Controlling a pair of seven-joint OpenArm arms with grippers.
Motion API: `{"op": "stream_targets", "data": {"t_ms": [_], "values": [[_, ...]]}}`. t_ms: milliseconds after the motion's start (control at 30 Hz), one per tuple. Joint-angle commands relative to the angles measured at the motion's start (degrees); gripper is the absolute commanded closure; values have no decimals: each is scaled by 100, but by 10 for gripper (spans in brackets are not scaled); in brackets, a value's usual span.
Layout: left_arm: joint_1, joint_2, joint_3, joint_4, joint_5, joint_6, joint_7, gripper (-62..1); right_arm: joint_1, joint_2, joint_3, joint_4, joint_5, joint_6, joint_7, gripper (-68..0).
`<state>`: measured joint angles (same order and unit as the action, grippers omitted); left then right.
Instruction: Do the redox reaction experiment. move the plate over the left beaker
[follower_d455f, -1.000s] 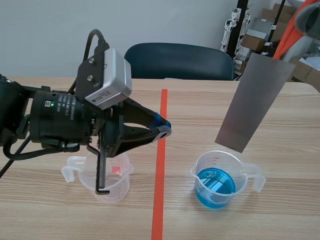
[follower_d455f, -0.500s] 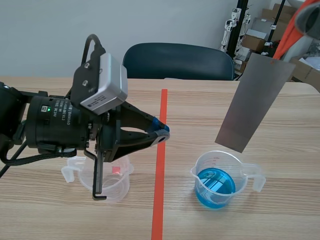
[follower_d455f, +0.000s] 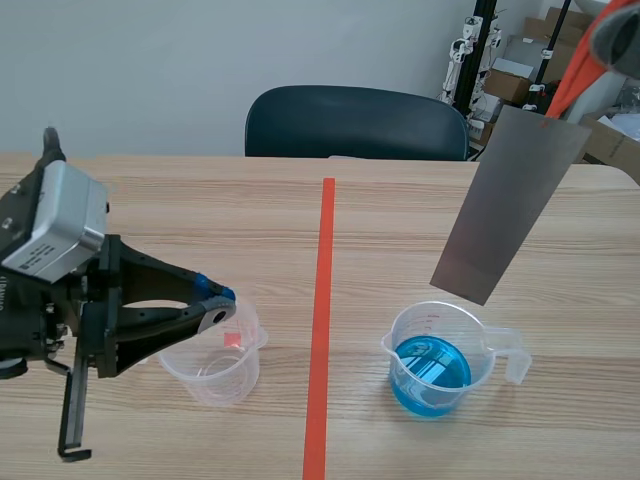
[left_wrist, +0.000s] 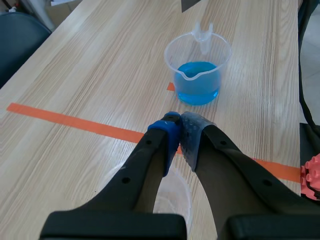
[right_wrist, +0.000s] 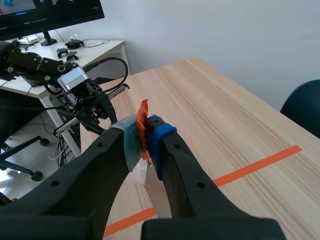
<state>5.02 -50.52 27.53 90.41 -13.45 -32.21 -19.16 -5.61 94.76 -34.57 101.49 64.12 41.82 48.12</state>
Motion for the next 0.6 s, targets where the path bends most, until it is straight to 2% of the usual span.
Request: {"op": "stream_targets", "data": {"t_ms": [0,200,300,467,567], "values": [[260,-7,-223,105,-39,-11,-258,-29,81,44,125,35,105,90,109,-4],[1377,-13,-1165,103,22,-11,-809,-29,81,44,125,35,103,90,105,-4],[1926,35,-1550,103,345,44,-1252,-29,83,44,125,35,68,90,81,-4],[2675,264,-1965,-42,817,457,-1895,-29,83,37,131,35,61,90,17,-4],[2929,455,-2050,-249,1008,566,-2264,-29,85,-74,247,37,61,90,-164,-4]]}}
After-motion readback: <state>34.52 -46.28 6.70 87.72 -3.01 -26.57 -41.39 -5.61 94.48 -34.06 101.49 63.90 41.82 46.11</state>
